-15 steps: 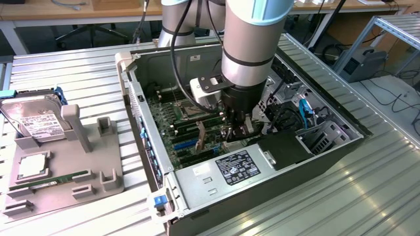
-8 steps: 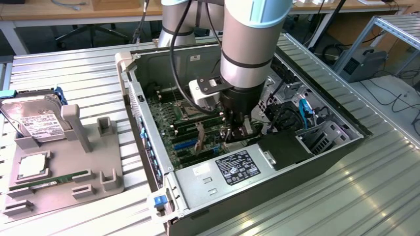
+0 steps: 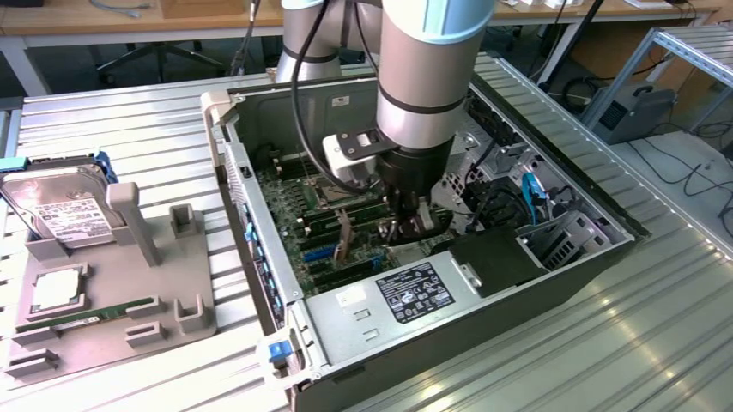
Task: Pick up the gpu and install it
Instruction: 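Insert the gpu into the slot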
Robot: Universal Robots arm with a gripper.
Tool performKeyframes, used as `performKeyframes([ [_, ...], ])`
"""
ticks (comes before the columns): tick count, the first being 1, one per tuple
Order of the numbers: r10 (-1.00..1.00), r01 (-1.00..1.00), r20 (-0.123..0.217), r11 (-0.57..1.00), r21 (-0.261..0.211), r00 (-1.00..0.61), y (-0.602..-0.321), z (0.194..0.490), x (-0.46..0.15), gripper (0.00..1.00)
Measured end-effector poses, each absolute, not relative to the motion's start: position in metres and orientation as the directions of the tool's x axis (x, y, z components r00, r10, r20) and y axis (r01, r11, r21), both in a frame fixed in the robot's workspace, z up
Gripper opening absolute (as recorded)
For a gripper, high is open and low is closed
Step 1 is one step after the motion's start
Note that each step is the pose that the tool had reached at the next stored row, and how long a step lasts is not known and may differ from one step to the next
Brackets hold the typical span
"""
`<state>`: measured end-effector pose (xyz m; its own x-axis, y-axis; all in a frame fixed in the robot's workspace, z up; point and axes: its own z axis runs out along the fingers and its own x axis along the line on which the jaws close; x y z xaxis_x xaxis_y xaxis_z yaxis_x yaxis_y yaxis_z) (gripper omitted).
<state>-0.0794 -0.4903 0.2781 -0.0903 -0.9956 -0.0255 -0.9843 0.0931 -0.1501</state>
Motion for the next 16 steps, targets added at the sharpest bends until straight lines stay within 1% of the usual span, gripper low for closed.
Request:
performKeyframes([
  [16,-0.996,-0.984,-0.025,0.093,-0.15,-0.09,-0.489,0.278,-0.092,0.27],
])
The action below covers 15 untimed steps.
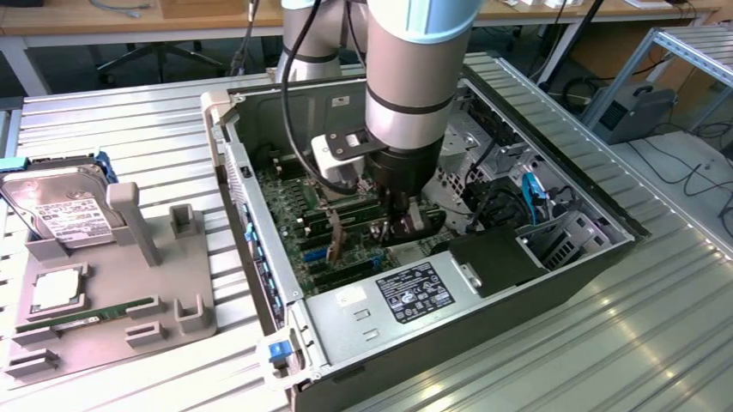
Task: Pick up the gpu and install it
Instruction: 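Insert the gpu into the slot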
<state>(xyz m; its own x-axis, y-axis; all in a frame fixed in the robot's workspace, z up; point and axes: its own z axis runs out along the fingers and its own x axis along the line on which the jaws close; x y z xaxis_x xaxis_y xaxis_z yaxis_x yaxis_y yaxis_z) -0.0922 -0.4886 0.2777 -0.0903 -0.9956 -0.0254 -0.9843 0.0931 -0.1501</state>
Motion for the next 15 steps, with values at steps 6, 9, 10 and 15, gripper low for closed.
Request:
performKeyframes([
  [6,-0.996,-0.984,-0.025,0.093,-0.15,-0.09,-0.489,0.277,-0.101,0.27],
  [9,-0.996,-0.984,-0.025,0.093,-0.15,-0.09,-0.489,0.277,-0.105,0.27],
  [10,-0.996,-0.984,-0.025,0.093,-0.15,-0.09,-0.489,0.277,-0.105,0.27],
  [15,-0.996,-0.984,-0.025,0.093,-0.15,-0.09,-0.489,0.277,-0.11,0.27],
])
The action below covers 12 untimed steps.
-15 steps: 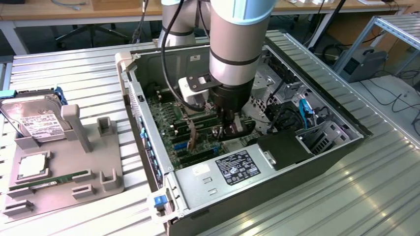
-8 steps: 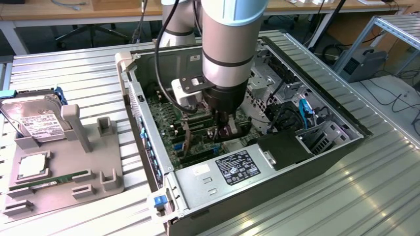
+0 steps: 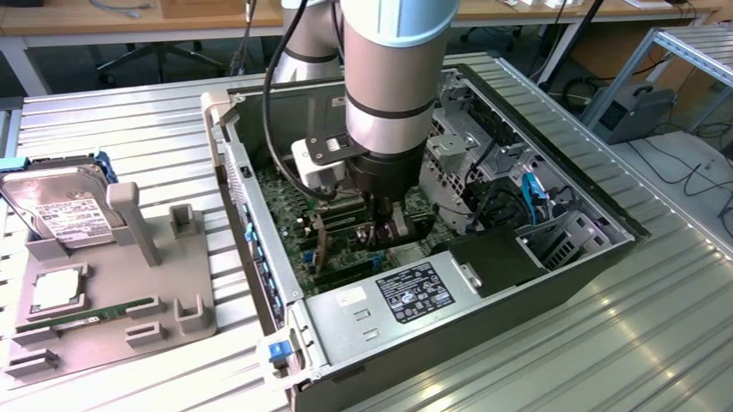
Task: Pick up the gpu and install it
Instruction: 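Insert the gpu into the slot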
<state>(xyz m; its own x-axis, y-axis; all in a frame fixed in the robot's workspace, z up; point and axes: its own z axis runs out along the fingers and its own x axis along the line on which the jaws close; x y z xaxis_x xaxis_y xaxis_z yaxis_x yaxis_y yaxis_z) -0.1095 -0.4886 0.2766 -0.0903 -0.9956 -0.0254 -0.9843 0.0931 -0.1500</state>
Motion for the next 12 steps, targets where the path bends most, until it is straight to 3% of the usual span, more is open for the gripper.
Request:
performKeyframes([
  [7,-0.996,-0.984,-0.024,0.093,-0.15,-0.09,-0.483,0.276,-0.112,0.27],
  [12,-0.996,-0.984,0.011,0.087,-0.153,-0.09,-0.466,0.276,-0.115,0.27],
])
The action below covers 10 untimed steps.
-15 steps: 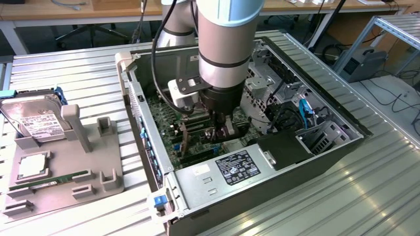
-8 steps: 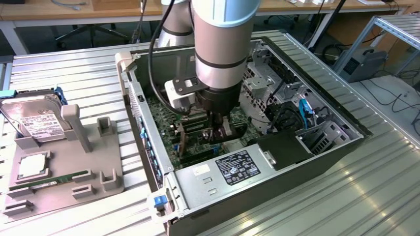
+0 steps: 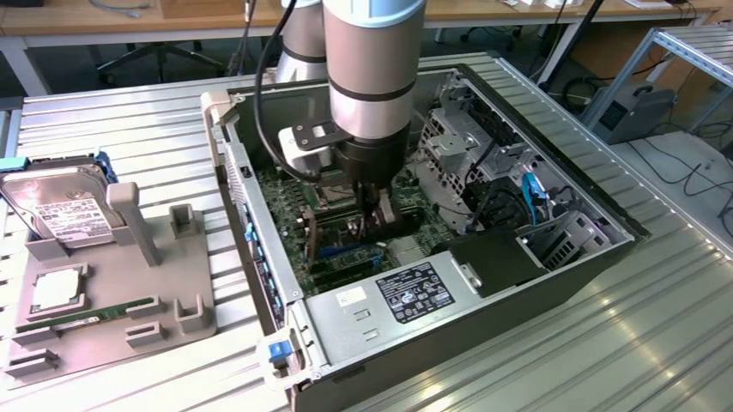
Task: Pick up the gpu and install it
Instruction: 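Insert the gpu into the slot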
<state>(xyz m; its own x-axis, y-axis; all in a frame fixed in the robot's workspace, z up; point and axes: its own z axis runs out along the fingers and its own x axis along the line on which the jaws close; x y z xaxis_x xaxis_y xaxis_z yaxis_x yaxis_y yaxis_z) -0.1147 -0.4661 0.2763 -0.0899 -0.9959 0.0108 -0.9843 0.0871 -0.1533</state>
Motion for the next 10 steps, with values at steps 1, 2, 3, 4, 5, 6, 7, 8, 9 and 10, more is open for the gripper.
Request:
performKeyframes([
  [1,-0.996,-0.984,0.013,0.086,-0.153,-0.089,-0.4647,0.2763,-0.1154,0.27],
  [2,-0.996,-0.985,0.014,0.084,-0.154,-0.087,-0.4644,0.2763,-0.1164,0.27],
  [3,-0.996,-0.985,0.014,0.082,-0.154,-0.085,-0.4644,0.2763,-0.1177,0.27],
  [4,-0.997,-0.985,0.014,0.079,-0.154,-0.082,-0.4641,0.2763,-0.1195,0.27],
  [5,-0.997,-0.985,0.014,0.077,-0.154,-0.08,-0.4638,0.2762,-0.1208,0.27],
  [6,-0.997,-0.985,0.014,0.074,-0.154,-0.077,-0.4637,0.2762,-0.1221,0.27],
  [7,-0.997,-0.986,0.014,0.071,-0.154,-0.074,-0.4636,0.2761,-0.1233,0.27],
  [8,-0.997,-0.986,0.014,0.067,-0.154,-0.07,-0.4635,0.276,-0.1237,0.27],
  [9,-0.998,-0.987,0.014,0.054,-0.154,-0.057,-0.4634,0.2759,-0.1238,0.27],
  [10,-0.999,-0.987,0.014,0.048,-0.154,-0.051,-0.4628,0.2757,-0.1241,0.27],
])
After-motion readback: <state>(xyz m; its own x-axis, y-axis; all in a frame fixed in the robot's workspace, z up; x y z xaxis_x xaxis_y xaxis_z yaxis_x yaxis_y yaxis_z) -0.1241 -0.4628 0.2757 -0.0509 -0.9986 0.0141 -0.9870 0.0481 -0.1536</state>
